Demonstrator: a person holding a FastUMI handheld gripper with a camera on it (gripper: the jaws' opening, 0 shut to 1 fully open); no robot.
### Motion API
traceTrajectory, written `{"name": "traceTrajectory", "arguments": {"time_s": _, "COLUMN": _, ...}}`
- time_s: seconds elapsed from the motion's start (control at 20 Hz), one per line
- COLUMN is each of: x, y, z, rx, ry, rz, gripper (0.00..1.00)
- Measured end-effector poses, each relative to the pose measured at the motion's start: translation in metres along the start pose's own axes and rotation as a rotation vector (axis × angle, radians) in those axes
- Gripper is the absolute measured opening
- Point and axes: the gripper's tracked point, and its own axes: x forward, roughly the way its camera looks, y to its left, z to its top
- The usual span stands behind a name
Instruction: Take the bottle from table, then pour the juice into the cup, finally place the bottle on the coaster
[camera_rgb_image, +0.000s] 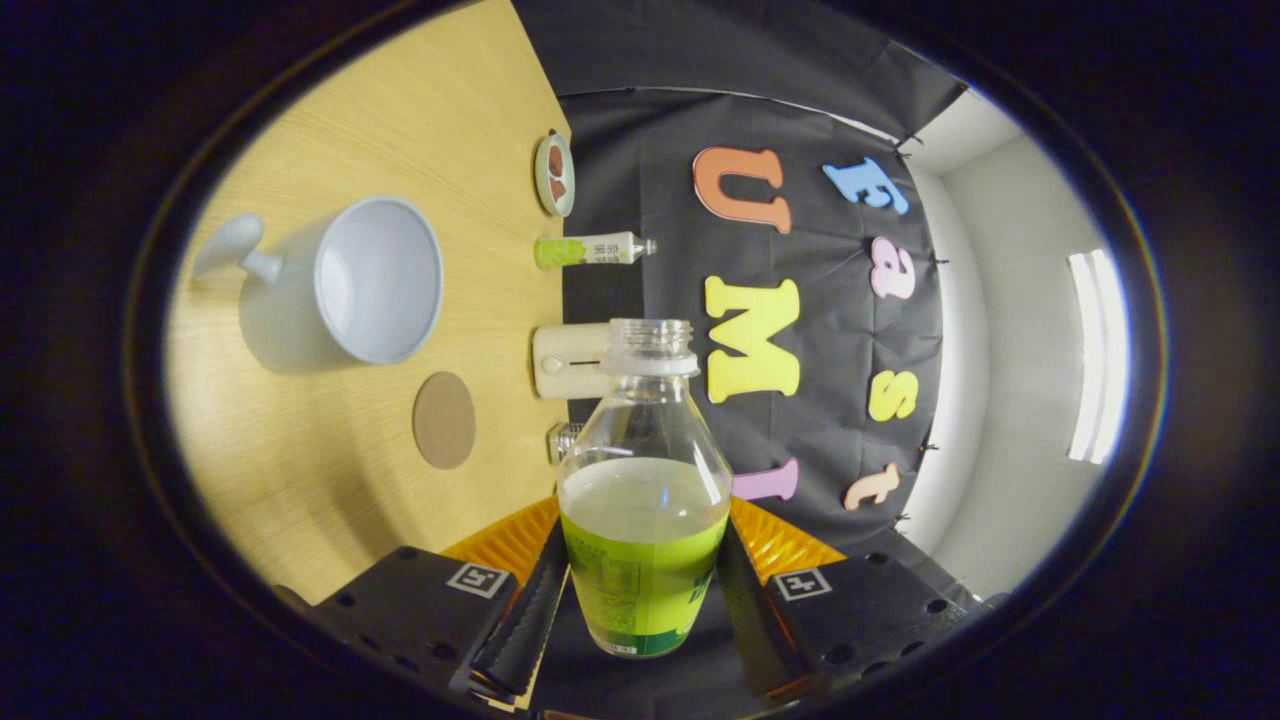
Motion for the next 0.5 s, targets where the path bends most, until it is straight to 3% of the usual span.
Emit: {"name": "traceTrajectory", "arguments": {"time_s": 0.5, "x": 0.003, "y": -0.009, "z": 0.008, "rx": -0.235, "ry": -0.033, "rz": -0.095, "gripper": 0.81}}
